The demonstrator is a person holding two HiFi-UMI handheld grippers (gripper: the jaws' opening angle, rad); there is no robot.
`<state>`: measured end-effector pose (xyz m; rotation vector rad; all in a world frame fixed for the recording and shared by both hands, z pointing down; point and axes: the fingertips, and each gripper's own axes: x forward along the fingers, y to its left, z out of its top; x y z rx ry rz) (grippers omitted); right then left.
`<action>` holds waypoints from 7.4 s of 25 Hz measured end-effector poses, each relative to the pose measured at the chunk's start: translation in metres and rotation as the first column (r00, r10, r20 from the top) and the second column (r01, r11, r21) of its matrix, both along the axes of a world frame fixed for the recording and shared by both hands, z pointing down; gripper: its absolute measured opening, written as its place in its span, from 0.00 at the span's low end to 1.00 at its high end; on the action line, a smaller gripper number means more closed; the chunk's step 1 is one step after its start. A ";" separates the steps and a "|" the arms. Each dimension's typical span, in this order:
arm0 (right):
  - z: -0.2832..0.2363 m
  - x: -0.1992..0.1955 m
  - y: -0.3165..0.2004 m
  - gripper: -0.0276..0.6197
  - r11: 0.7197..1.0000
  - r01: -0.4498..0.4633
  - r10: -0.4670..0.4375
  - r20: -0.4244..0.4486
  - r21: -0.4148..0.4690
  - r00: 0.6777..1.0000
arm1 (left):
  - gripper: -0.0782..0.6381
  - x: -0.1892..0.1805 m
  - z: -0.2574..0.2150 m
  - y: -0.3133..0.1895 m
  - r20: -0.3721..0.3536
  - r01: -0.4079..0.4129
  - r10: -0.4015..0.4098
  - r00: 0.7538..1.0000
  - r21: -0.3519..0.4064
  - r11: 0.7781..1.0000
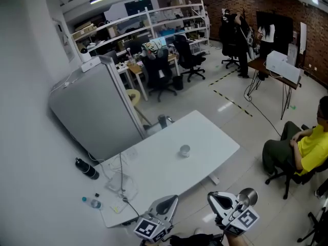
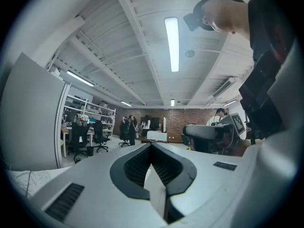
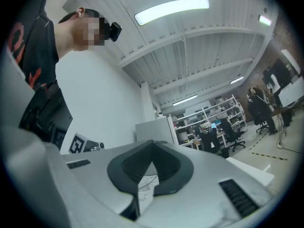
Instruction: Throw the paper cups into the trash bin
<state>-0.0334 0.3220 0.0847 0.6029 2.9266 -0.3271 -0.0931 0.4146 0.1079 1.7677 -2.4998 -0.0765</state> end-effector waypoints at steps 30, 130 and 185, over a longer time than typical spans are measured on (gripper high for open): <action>0.014 -0.138 0.033 0.04 0.991 -0.089 0.097 -0.083 0.095 0.992 | 0.11 -0.159 0.022 0.034 0.031 -0.062 0.063 0.998 -0.038 0.997; 0.441 -0.435 -0.120 0.55 0.897 0.194 0.148 -0.684 0.396 0.714 | 0.11 -0.291 0.035 0.038 -0.198 0.470 -0.459 0.866 0.008 0.883; 0.057 -0.267 -0.084 0.52 0.906 -0.156 0.233 -0.156 0.393 0.960 | 0.11 -0.255 0.046 -0.084 -0.233 -0.147 0.180 0.956 0.153 0.977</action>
